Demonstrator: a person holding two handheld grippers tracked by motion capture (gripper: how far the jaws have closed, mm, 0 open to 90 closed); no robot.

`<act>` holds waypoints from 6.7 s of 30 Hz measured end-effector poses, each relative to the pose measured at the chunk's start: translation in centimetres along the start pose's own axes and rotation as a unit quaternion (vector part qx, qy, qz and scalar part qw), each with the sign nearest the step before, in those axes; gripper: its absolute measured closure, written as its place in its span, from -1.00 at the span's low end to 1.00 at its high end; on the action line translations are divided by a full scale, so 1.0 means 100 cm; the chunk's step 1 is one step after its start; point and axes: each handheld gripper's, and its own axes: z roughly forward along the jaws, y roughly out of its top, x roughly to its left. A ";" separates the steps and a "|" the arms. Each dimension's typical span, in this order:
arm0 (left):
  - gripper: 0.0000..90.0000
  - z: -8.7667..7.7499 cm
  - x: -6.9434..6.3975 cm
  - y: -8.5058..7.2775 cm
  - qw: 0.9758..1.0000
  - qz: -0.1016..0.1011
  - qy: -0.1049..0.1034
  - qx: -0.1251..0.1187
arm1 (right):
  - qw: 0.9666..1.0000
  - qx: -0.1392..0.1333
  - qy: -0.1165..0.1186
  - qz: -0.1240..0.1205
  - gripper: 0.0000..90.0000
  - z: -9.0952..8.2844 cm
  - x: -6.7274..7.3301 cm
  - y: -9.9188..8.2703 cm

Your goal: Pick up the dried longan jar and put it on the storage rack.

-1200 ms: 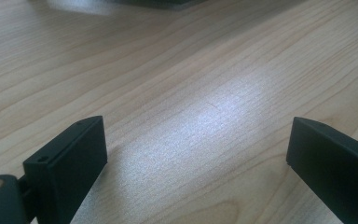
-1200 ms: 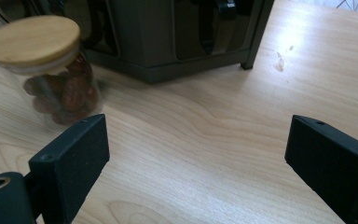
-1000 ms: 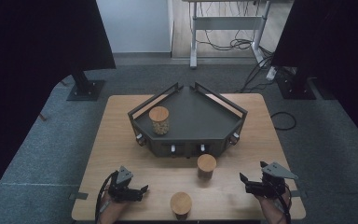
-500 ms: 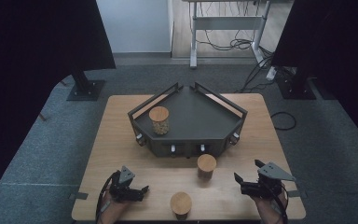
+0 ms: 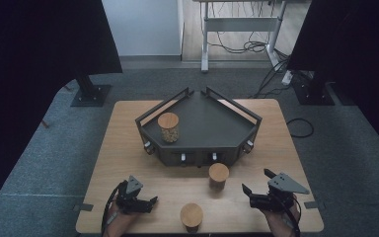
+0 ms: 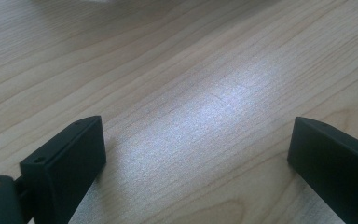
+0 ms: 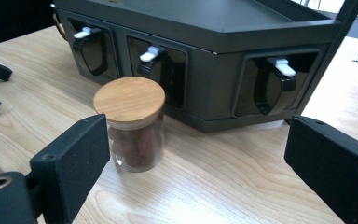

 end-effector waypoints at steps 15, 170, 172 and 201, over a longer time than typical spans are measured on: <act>-0.91 0.000 0.000 0.000 1.000 0.001 0.000 0.001 | 1.000 -0.010 0.006 -0.003 -0.85 0.000 0.013 -0.001; -0.91 0.000 0.000 0.000 1.000 0.003 -0.002 0.000 | 0.978 -0.010 0.201 -0.058 -0.92 0.061 0.097 -0.012; -0.91 0.000 0.000 0.000 1.000 0.003 -0.002 0.000 | 0.978 -0.009 0.201 -0.059 -0.92 0.062 0.098 -0.013; -0.91 -0.001 0.000 0.000 1.000 0.004 -0.004 0.001 | 0.976 0.019 0.206 -0.064 -0.91 0.072 0.101 -0.021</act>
